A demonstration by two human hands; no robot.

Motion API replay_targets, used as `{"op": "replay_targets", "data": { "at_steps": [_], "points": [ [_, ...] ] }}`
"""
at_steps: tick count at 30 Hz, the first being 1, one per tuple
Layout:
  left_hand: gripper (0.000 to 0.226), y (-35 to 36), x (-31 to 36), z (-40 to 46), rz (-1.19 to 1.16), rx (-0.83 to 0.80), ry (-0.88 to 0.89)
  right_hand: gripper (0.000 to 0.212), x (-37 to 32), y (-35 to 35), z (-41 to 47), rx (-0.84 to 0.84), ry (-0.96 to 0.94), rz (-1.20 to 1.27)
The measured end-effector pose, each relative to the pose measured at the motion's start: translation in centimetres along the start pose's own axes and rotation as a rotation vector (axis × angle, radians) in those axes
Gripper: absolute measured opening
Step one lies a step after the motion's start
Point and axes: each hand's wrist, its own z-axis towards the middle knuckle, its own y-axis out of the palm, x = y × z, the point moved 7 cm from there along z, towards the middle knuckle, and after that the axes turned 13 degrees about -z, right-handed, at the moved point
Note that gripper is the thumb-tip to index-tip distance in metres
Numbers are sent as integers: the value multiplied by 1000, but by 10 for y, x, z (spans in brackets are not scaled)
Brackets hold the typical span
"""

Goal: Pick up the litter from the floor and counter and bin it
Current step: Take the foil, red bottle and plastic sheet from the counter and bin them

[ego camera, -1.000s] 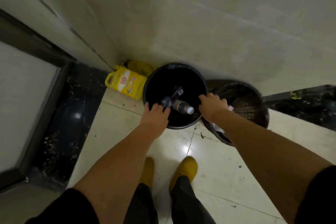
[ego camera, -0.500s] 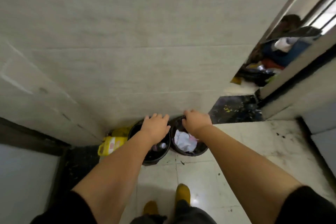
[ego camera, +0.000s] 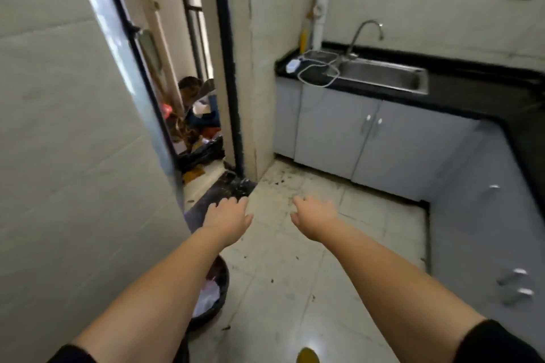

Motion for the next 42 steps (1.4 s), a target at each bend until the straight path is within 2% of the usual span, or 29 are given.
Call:
{"op": "replay_targets", "data": {
  "at_steps": [5, 10, 14, 20, 30, 42],
  "points": [
    [46, 6, 148, 24, 95, -8, 252, 40, 149, 3, -71, 28, 318, 36],
    [49, 36, 296, 23, 136, -52, 479, 35, 266, 24, -155, 19, 576, 65],
    [47, 71, 401, 13, 141, -86, 623, 34, 343, 51, -210, -7, 709, 76],
    [47, 124, 529, 3, 123, -154, 736, 37, 444, 94, -264, -64, 806, 90],
    [46, 187, 674, 23, 137, -255, 863, 41, 573, 160, -321, -163, 987, 215],
    [49, 235, 794, 147, 272, -374, 1079, 43, 691, 197, -257, -229, 1202, 315]
  ]
}}
